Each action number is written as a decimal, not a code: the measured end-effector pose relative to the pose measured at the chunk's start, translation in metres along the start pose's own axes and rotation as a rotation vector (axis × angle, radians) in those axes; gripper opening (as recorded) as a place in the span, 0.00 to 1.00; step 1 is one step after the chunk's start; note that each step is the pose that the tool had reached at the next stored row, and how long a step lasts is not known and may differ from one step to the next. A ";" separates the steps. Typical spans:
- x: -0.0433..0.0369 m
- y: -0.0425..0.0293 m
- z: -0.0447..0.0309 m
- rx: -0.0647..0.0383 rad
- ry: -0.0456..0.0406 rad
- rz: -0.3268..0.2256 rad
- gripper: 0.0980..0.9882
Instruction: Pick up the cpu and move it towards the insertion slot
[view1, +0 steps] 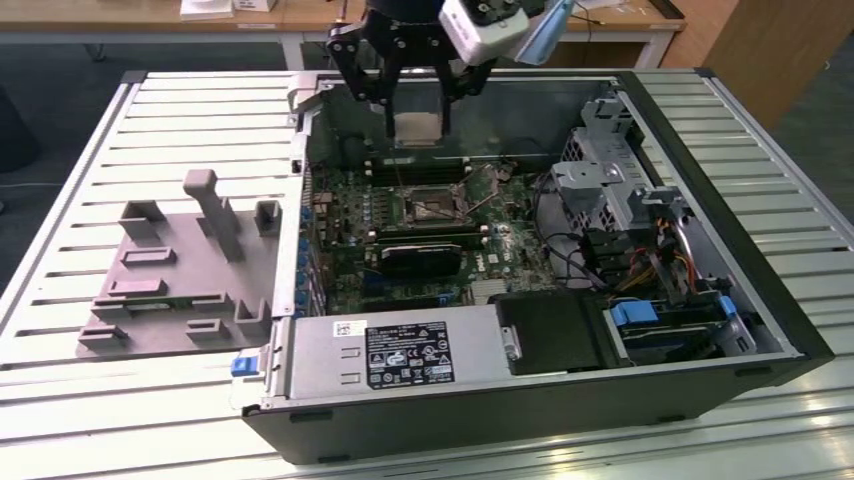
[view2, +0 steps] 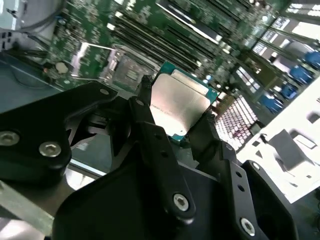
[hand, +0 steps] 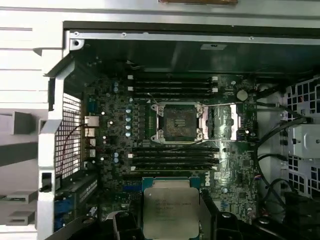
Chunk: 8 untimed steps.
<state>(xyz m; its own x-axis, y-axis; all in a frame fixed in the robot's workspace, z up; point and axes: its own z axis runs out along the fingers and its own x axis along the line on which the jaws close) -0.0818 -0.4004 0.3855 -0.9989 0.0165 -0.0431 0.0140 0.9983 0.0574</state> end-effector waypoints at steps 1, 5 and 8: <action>-0.0045 0.0001 0.0002 0.000 0.0002 0.000 0.49; -0.0229 0.0003 0.0012 0.000 0.0005 0.000 0.49; -0.0359 0.0005 0.0020 0.000 0.0005 0.000 0.49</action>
<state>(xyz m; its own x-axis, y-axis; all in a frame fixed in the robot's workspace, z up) -0.0459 -0.4004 0.3851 -0.9990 0.0163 -0.0426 0.0138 0.9983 0.0575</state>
